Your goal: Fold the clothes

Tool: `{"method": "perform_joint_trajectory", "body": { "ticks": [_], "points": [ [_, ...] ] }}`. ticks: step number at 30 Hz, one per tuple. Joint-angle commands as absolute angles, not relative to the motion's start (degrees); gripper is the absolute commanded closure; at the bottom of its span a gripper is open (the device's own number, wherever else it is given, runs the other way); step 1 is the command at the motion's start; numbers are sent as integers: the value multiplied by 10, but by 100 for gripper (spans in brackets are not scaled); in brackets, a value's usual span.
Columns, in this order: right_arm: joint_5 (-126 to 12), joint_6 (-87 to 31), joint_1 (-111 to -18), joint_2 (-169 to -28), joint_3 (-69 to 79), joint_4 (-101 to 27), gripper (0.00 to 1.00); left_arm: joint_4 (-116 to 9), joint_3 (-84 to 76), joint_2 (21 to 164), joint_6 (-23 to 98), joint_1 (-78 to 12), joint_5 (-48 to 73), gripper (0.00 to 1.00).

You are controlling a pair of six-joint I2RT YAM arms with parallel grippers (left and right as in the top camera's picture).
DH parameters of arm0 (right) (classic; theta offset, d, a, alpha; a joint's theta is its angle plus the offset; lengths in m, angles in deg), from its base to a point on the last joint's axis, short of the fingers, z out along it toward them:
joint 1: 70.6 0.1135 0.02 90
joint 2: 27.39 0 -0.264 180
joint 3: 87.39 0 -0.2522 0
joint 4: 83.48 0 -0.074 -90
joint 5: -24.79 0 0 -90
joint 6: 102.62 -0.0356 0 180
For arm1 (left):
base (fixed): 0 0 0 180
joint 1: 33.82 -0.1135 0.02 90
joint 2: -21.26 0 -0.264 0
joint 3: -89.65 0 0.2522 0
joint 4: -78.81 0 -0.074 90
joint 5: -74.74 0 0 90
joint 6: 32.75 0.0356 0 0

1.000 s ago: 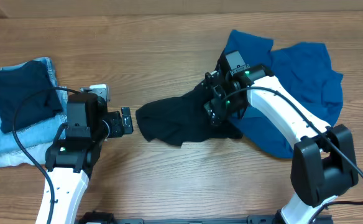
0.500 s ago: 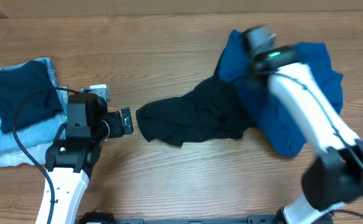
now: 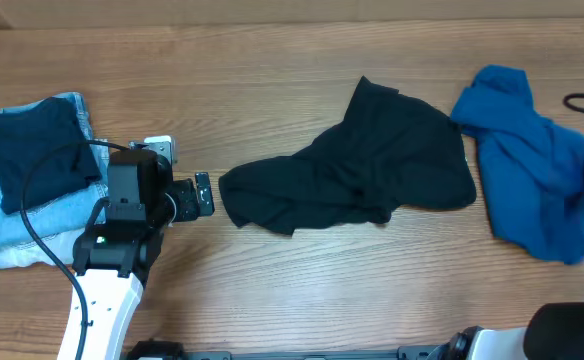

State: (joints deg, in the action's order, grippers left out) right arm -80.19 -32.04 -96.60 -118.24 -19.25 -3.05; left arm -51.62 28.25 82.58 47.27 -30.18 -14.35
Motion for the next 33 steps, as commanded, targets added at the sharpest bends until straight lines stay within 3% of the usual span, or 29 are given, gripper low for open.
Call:
{"method": "perform_joint_trajectory", "body": {
  "ticks": [1, 4, 9, 12, 19, 21, 23, 24, 26, 33],
  "points": [
    [-684, -195, -934, -1182, -192, -38, 58, -517, 270, 828, 474, -305, -137, 0],
    [-560, -105, -885, -1182, -192, -16, 58, -517, 270, 828, 474, -305, -137, 0],
    [-559, -102, -792, -1195, -138, 8, 58, -511, 271, 832, 474, -305, -128, 0],
    [-558, -102, -746, -1219, -36, -37, 58, -510, 271, 887, 473, -304, -52, 0],
    [-559, -102, -716, -1229, 61, -99, 55, -504, 271, 1030, 474, -304, -31, 1],
    [-559, -103, -716, -1229, 61, -101, 55, -511, 271, 1049, 474, -304, -22, 12],
    [-559, -103, -716, -1229, 61, -105, 54, -530, 271, 1060, 474, -304, 23, 48],
    [-559, -102, -716, -1229, 61, -105, 54, -540, 271, 1065, 473, -304, 62, 53],
    [-559, -102, -716, -1229, 61, -105, 54, -547, 271, 1075, 473, -304, 120, 35],
    [-559, -102, -716, -1229, 61, -105, 48, -515, 271, 1084, 430, -304, 121, 32]
  ]
}}
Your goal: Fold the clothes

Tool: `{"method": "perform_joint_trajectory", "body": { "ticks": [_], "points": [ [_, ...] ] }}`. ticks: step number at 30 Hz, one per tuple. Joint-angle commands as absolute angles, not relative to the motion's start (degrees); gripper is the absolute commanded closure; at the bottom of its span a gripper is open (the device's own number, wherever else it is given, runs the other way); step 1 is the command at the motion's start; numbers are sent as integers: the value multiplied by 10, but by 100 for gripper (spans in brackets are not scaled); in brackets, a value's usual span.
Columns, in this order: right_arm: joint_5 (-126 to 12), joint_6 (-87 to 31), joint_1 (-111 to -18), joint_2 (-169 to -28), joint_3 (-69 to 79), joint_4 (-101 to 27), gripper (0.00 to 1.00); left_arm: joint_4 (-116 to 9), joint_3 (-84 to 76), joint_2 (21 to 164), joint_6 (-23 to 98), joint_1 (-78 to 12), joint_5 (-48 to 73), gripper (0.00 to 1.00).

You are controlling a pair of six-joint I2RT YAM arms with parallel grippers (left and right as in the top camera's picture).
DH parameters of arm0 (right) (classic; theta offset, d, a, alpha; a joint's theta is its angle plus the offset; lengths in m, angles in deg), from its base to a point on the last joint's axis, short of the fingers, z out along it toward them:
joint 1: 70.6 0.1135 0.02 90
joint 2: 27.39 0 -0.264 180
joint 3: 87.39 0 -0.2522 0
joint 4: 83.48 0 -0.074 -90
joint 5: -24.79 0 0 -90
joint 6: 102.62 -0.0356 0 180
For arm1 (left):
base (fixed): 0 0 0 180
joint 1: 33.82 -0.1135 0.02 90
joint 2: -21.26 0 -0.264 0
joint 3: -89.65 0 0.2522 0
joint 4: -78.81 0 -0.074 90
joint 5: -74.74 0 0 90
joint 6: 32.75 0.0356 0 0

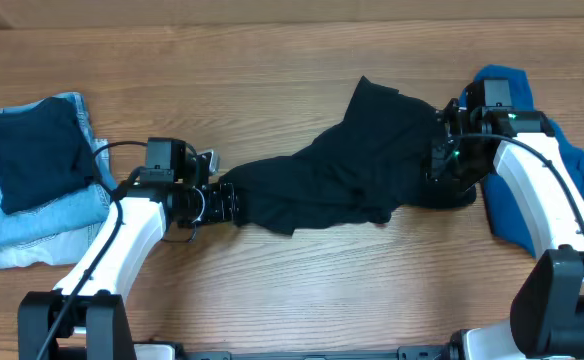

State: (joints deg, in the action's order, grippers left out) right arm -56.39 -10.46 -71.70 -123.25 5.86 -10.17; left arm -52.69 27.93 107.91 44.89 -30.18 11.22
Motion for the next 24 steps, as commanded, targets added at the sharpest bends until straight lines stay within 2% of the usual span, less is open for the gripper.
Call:
{"method": "perform_joint_trajectory", "body": {
  "ticks": [1, 7, 11, 13, 18, 21, 24],
  "points": [
    [-559, -102, -716, -1229, 61, -105, 48, -505, 271, 1084, 428, -304, 105, 34],
    [-559, -102, -716, -1229, 61, -106, 48, -475, 276, 1086, 394, -304, 8, 35],
    [-559, -102, -716, -1229, 61, -107, 48, -510, 276, 1121, 388, -304, 12, 35],
    [-559, -102, -716, -1229, 61, -107, 48, -524, 276, 1160, 388, -304, 31, 30],
    [-559, -102, -716, -1229, 61, -109, 48, -547, 273, 1185, 393, -304, 54, 27],
    [-559, -102, -716, -1229, 61, -110, 48, -552, 271, 1184, 392, -304, 58, 28],
    [-559, -102, -716, -1229, 61, -110, 47, -576, 271, 1184, 392, -304, 80, 36]
  ]
}}
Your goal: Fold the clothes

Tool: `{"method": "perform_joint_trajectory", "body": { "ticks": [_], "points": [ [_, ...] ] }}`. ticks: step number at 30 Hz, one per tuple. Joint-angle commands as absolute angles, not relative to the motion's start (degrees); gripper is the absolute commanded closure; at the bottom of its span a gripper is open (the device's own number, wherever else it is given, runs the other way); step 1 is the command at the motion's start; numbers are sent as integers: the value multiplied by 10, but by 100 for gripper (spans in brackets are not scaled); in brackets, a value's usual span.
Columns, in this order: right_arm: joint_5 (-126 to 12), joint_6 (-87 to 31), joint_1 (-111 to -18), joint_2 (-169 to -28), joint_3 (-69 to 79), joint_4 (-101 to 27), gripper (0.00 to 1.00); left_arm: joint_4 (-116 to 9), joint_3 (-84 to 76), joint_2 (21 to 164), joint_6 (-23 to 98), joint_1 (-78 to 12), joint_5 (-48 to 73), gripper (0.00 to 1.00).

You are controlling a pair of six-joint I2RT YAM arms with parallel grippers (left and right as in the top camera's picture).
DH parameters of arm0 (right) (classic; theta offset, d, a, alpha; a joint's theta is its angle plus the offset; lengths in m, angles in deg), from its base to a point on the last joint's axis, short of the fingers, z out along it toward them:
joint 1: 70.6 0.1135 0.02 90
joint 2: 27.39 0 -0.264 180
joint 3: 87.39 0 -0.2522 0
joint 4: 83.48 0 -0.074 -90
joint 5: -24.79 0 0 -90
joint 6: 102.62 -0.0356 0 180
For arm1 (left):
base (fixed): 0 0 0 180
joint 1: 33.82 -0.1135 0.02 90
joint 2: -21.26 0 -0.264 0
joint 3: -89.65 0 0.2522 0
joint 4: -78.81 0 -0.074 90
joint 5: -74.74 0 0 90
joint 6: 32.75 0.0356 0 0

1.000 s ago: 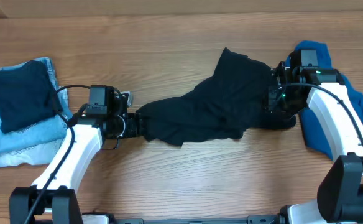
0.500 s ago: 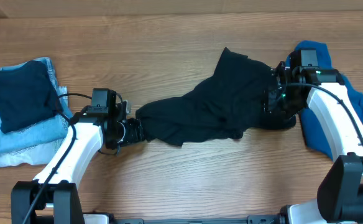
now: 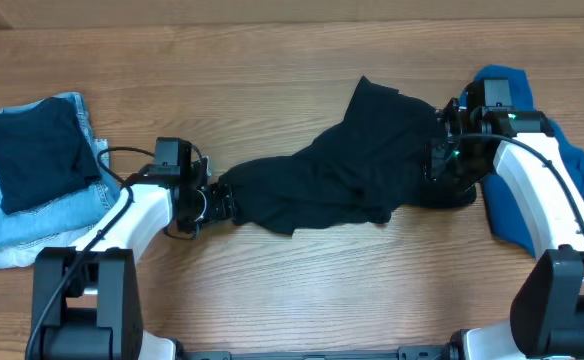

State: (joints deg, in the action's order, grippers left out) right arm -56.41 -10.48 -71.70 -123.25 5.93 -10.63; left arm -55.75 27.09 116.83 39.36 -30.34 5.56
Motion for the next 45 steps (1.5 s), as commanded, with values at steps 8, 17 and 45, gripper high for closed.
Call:
{"method": "perform_joint_trajectory", "body": {
  "ticks": [8, 17, 45],
  "points": [
    [-559, -102, -716, -1229, 61, -110, 47, -634, 271, 1184, 377, -304, 133, 96],
    [-558, -102, -716, -1229, 61, -113, 49, -408, 4, 1022, 455, -391, -136, 96],
    [-527, -66, -298, -1383, 60, -452, 39, -354, -56, 1054, 470, -387, -110, 96]
  ]
}}
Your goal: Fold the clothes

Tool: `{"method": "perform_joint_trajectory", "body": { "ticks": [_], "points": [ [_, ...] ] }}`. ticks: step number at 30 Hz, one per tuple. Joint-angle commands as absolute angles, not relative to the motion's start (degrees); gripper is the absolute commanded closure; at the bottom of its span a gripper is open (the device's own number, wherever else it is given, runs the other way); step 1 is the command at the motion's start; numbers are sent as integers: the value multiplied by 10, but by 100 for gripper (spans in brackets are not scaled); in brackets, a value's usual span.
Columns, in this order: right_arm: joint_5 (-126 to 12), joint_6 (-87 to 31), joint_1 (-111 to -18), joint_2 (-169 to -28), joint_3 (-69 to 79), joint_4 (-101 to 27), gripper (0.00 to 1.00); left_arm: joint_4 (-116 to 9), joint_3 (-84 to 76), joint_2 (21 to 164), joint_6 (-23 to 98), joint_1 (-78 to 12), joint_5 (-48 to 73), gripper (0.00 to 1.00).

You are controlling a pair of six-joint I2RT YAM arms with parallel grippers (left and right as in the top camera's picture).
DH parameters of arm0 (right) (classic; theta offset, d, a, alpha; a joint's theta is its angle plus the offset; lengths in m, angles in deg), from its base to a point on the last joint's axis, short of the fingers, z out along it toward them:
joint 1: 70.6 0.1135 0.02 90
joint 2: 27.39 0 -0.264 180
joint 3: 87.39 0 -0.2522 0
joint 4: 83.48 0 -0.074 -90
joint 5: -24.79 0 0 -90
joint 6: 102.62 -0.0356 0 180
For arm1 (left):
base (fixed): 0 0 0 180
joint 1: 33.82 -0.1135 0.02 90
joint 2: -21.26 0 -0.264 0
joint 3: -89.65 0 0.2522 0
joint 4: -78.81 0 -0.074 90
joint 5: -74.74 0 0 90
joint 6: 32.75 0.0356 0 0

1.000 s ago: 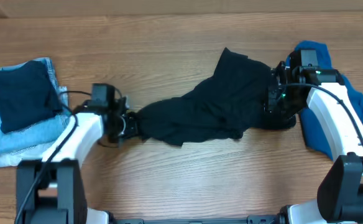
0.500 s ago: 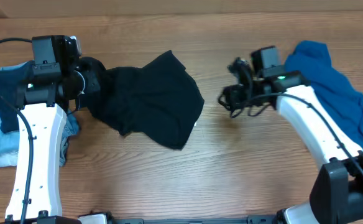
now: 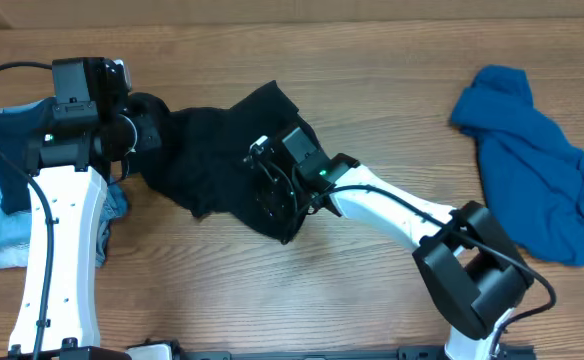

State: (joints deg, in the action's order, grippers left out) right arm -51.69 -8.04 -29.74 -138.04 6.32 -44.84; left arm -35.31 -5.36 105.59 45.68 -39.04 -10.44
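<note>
A black garment [image 3: 217,150] lies crumpled on the wooden table, left of centre. My left gripper [image 3: 155,128] is at the garment's left edge, shut on the cloth there. The right arm reaches far across the table. Its gripper [image 3: 269,195] is at the garment's lower right part, shut on a fold of the black cloth. The fingertips of both grippers are hard to make out against the dark fabric.
A crumpled blue garment [image 3: 527,165] lies at the right side. At the far left sits a stack of folded clothes, light blue under dark navy, partly covered by my left arm.
The black garment has moved from the table's centre-right to left of centre, with both grippers on it. My left gripper is now further back and left; the right gripper has crossed to the left half.
At first only my left arm was out, open beside the black garment's left tip. Then both grippers stood at the garment's two ends, and stayed there a moment later. Now the garment sits bunched near the folded stack, both grippers holding it.
</note>
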Motion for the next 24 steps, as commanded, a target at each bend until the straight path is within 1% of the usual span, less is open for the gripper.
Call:
{"method": "perform_joint_trajectory", "body": {
  "ticks": [1, 6, 7, 9, 11, 14, 15, 17, 21, 22, 23, 24],
  "points": [
    [-528, -66, -298, -1383, 60, -452, 39, -354, -56, 1054, 470, -387, -110, 96],
    [-528, -66, -298, -1397, 60, -448, 38, -351, -56, 1054, 470, -387, -112, 96],
    [-528, -66, -298, -1397, 60, -445, 39, -351, -56, 1054, 470, -387, -112, 96],
    [-528, -66, -298, -1397, 60, -444, 45, -351, -56, 1054, 470, -387, -112, 96],
    [-528, -66, -298, -1397, 60, -444, 47, -350, -56, 1054, 470, -387, -112, 96],
    [-528, -66, -298, -1397, 60, -444, 47, -349, -56, 1054, 470, -387, -112, 96],
    [-528, -66, -298, -1397, 60, -444, 55, -347, -56, 1054, 470, -387, -112, 96],
    [-528, -66, -298, -1397, 60, -443, 96, -347, -56, 1054, 470, -387, -112, 95],
    [-528, -70, -298, -1396, 60, -443, 96, -347, -56, 1054, 470, -387, -112, 95],
    [-550, -87, -300, -1389, 54, -438, 96, -347, -56, 1054, 470, -387, -112, 95],
    [-606, -113, -311, -1368, 29, -405, 96, -347, -56, 1054, 470, -387, -112, 95],
    [-646, -114, -328, -1345, 0, -369, 96, -348, -56, 1054, 471, -387, -112, 96]
  ]
}}
